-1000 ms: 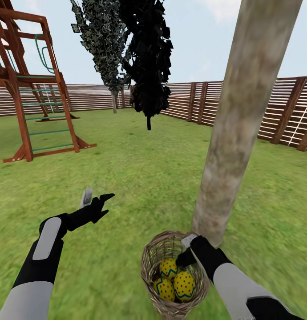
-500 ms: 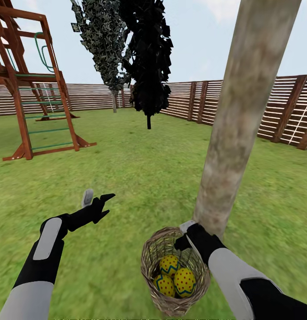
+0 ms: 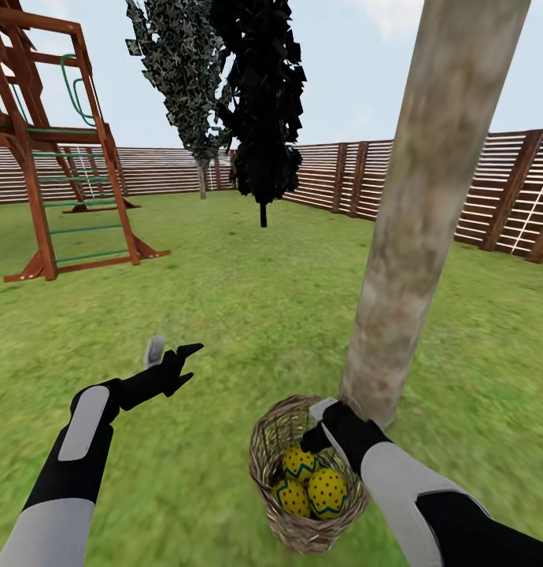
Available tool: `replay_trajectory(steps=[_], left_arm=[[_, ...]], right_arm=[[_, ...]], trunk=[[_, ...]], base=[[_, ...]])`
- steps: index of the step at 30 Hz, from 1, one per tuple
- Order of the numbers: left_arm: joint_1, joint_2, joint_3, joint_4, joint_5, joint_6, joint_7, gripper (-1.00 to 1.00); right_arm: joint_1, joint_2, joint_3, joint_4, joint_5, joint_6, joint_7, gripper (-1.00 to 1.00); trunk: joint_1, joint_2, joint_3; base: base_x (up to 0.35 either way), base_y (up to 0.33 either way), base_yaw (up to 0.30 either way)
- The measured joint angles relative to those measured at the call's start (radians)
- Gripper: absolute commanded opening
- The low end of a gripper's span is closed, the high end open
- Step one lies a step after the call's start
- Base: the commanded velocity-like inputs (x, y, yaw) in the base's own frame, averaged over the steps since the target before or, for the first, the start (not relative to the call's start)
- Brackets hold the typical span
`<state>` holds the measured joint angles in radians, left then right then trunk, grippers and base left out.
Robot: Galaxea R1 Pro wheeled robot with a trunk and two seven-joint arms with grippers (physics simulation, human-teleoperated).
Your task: Take the three Easter eggs out of the wicker basket on the lawn in the garden, then place them on the lawn next to a single tree (choose any tree) so that all three eggs are next to the same tree and none are left in the basket.
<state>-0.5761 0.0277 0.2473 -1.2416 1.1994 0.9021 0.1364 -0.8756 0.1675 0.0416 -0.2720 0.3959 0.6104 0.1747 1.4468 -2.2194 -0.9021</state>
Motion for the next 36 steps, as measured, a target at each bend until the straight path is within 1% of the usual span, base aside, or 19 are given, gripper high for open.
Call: replay_trajectory(steps=[3,9,12,33,36], left_arm=[[0.0,0.0,0.001,0.0,0.0,0.0,0.0,1.0],[0.0,0.0,0.004,0.001,0.0,-0.001,0.0,1.0],[0.0,0.0,0.005,0.001,0.0,-0.001,0.0,1.0],[0.0,0.002,0.006,0.001,0.0,-0.001,0.0,1.0],[0.0,0.002,0.005,0.001,0.002,-0.002,0.0,1.0]], right_arm=[[-0.006,0.001,0.0,0.004,0.0,0.005,0.003,1.0],[-0.015,0.004,-0.001,0.007,0.0,0.055,0.006,1.0],[-0.015,0.006,0.0,0.006,0.0,0.064,0.005,1.0],[-0.016,0.006,0.0,0.004,0.002,0.058,0.004,1.0],[-0.015,0.006,0.0,0.004,0.002,0.058,0.004,1.0]], trunk=[[0.012,-0.021,-0.009],[0.035,-0.063,-0.028],[0.046,-0.084,-0.038],[0.127,-0.231,-0.103],[0.127,-0.231,-0.103]], base=[[0.0,0.0,0.0],[0.0,0.0,0.0],[0.0,0.0,0.0],[0.0,0.0,0.0],[0.0,0.0,0.0]])
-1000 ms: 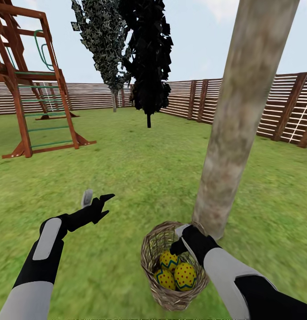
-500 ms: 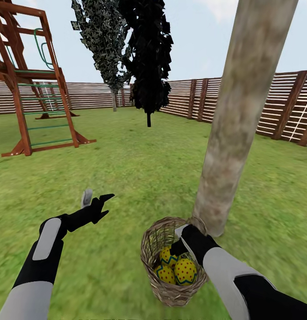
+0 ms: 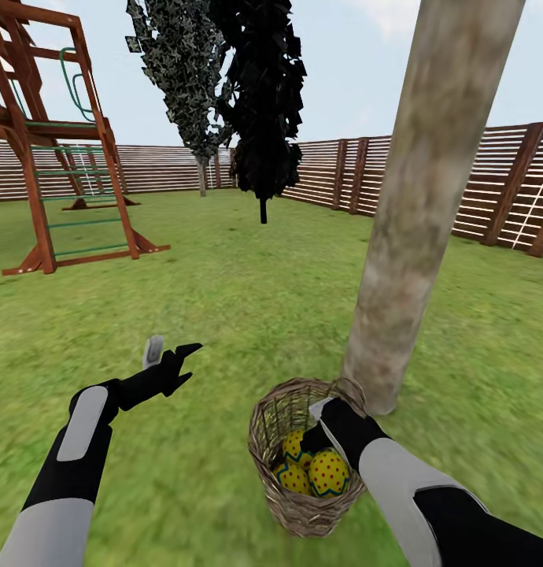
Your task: Take the three Easter eggs out of the wicker basket on the lawn in the garden, then place them on the lawn next to a single tree (choose any tree) so that all three eggs are next to the same tree and none are left in the basket.
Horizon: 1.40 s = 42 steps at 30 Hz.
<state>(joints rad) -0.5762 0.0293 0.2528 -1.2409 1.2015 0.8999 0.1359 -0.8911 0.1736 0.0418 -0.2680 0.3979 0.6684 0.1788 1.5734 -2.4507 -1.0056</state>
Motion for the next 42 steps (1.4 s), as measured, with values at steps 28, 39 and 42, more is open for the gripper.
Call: replay_trajectory(steps=[28,39,42], left_arm=[[0.0,0.0,0.0,-0.001,0.001,-0.002,0.0,1.0],[0.011,0.001,-0.004,0.012,-0.003,-0.006,0.0,1.0],[0.028,0.001,-0.003,0.029,-0.003,-0.006,0.0,1.0]], right_arm=[[0.0,-0.003,0.0,0.003,0.002,0.002,-0.009,1.0],[0.006,-0.004,0.066,-0.01,-0.007,0.001,-0.013,1.0],[0.004,-0.003,0.064,0.001,-0.004,0.018,-0.012,1.0]], trunk=[[0.028,-0.049,-0.03],[0.032,-0.052,-0.064],[0.032,-0.052,-0.064]], base=[[0.112,0.0,0.0],[0.0,0.0,0.0],[0.0,0.0,0.0]])
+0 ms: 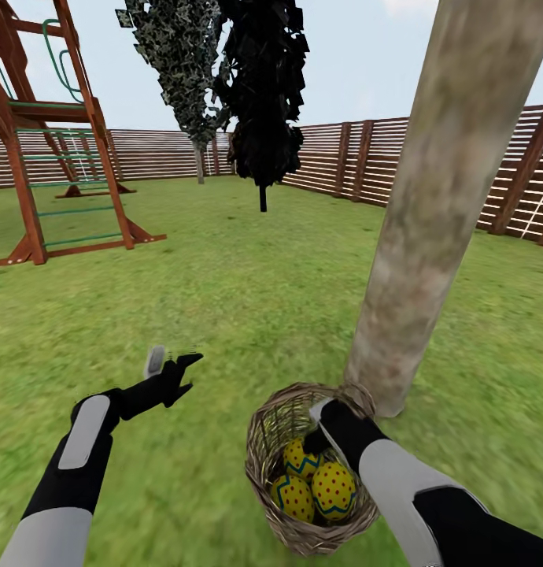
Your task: Take the three Easter eggs out of the wicker basket on the lawn in the garden, then place them on the lawn next to a single tree (choose any tree) so that all three eggs are next to the same tree and none are left in the basket.
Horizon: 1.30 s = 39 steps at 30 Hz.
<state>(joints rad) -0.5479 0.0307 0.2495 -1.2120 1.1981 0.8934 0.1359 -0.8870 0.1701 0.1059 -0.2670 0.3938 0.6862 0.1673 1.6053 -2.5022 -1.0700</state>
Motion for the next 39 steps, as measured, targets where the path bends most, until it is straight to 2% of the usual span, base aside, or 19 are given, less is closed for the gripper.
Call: replay_trajectory(steps=[4,15,20,29,39], left_arm=[[0.013,0.0,0.0,0.023,0.0,-0.001,-0.005,1.0],[0.016,0.0,0.001,0.084,0.0,-0.002,-0.008,1.0],[0.016,0.001,0.002,0.102,0.002,-0.002,-0.008,1.0],[0.016,0.002,0.002,0.101,0.003,0.0,-0.008,1.0],[0.016,0.002,0.002,0.101,0.003,0.0,-0.008,1.0]], right_arm=[[0.0,0.002,-0.001,0.023,0.013,0.004,0.001,1.0],[0.001,-0.002,-0.004,0.034,0.017,0.034,-0.001,1.0],[0.001,-0.003,-0.004,0.032,0.02,0.032,-0.002,1.0],[0.001,-0.007,-0.004,0.022,0.019,0.017,-0.001,1.0],[0.001,-0.007,-0.004,0.022,0.018,0.017,-0.003,1.0]], trunk=[[0.0,0.0,0.0],[0.0,0.0,0.0],[0.002,-0.001,-0.019],[0.003,-0.002,-0.027],[0.008,-0.004,-0.066]], base=[[0.0,0.0,0.0],[0.0,0.0,0.0],[0.0,0.0,0.0],[0.0,0.0,0.0],[0.0,0.0,0.0]])
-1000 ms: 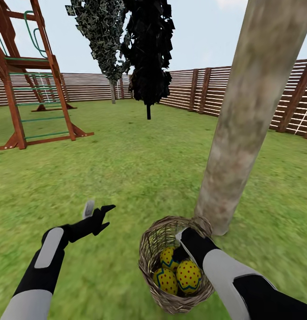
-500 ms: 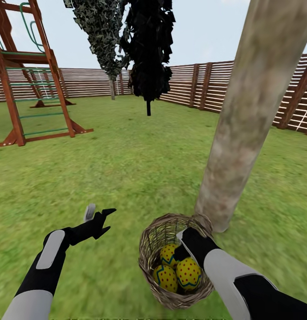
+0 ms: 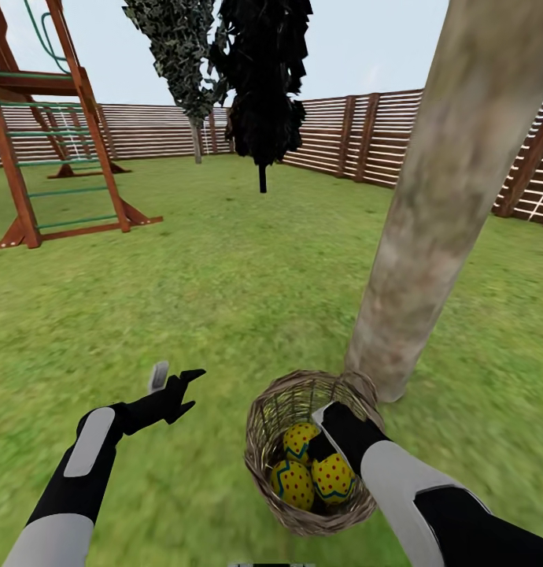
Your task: Take the three Easter eggs out of the wicker basket on the lawn in the garden, then place them on the lawn next to a single tree (choose any tree) so that all three eggs are next to the same tree and none are left in the basket.
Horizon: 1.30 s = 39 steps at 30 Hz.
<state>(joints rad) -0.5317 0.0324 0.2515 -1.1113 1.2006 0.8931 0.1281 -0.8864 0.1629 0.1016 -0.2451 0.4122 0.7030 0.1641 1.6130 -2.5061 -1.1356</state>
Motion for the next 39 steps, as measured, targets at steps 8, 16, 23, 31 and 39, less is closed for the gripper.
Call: replay_trajectory(steps=[8,16,23,31,39], left_arm=[[0.0,0.0,0.0,0.0,0.0,0.0,0.0,1.0],[0.0,0.0,-0.001,0.001,0.0,0.0,0.0,1.0],[0.0,0.0,-0.001,0.002,-0.001,0.0,0.0,1.0],[0.0,0.0,-0.001,0.001,-0.001,0.0,0.0,1.0],[0.0,0.0,-0.001,0.001,0.002,0.0,0.0,1.0]], right_arm=[[0.0,0.0,0.0,-0.001,0.0,-0.005,-0.001,1.0],[0.0,0.0,-0.001,-0.003,-0.002,-0.024,-0.003,1.0],[0.0,-0.003,-0.044,-0.004,-0.001,-0.034,-0.004,1.0],[0.0,-0.011,-0.076,-0.004,-0.001,-0.038,-0.03,1.0],[0.0,-0.011,-0.078,-0.004,-0.001,-0.038,-0.058,1.0]], trunk=[[0.004,-0.002,-0.031],[0.005,-0.003,-0.046],[0.007,-0.004,-0.058],[0.008,-0.004,-0.07],[0.009,-0.005,-0.078]], base=[[0.0,0.0,0.0],[0.0,0.0,0.0],[0.0,0.0,0.0],[0.0,0.0,0.0],[0.0,0.0,0.0]])
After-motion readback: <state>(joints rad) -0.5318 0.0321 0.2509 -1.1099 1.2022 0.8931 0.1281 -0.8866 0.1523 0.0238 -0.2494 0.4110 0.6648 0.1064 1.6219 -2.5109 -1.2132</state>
